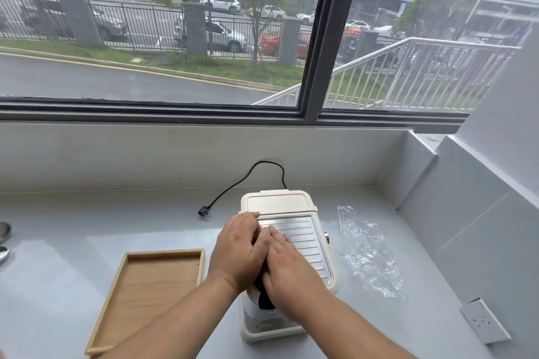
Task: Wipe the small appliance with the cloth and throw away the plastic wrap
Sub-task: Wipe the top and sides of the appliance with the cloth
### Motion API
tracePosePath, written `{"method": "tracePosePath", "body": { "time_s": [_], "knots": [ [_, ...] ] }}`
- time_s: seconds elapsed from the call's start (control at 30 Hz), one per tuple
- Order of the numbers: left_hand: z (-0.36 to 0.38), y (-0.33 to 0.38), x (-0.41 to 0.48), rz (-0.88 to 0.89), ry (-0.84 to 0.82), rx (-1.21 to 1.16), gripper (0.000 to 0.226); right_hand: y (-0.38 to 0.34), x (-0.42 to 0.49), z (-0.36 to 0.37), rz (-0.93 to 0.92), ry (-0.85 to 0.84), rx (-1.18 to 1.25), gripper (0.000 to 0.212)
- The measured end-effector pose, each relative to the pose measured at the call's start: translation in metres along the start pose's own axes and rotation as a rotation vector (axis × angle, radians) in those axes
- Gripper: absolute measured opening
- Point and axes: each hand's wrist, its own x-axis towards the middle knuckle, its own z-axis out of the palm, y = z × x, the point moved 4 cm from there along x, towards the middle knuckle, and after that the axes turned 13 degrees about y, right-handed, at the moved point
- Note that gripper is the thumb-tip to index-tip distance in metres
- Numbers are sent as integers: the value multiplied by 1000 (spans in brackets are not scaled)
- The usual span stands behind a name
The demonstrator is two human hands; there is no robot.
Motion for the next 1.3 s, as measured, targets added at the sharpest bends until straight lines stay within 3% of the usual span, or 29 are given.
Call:
{"method": "tracePosePath", "body": {
  "time_s": [0.27, 0.4, 0.7, 1.07, 1.3],
  "knots": [
    [15, 11, -2, -43, -16, -88, 30, 11, -36, -26, 15, 35, 12, 50],
    [20, 13, 5, -29, -1, 27, 26, 32, -40, -32, 81, 41, -31, 39],
    [28, 15, 9, 50, -2, 243, 17, 69, -11, -39, 222, 149, -89, 37],
    [27, 19, 8, 46, 6, 291, 36, 74, 56, -19, 270, 182, -50, 35],
    [21, 18, 8, 21, 95, 174, 45, 65, 96, -10, 242, 24, -33, 37]
  ]
}}
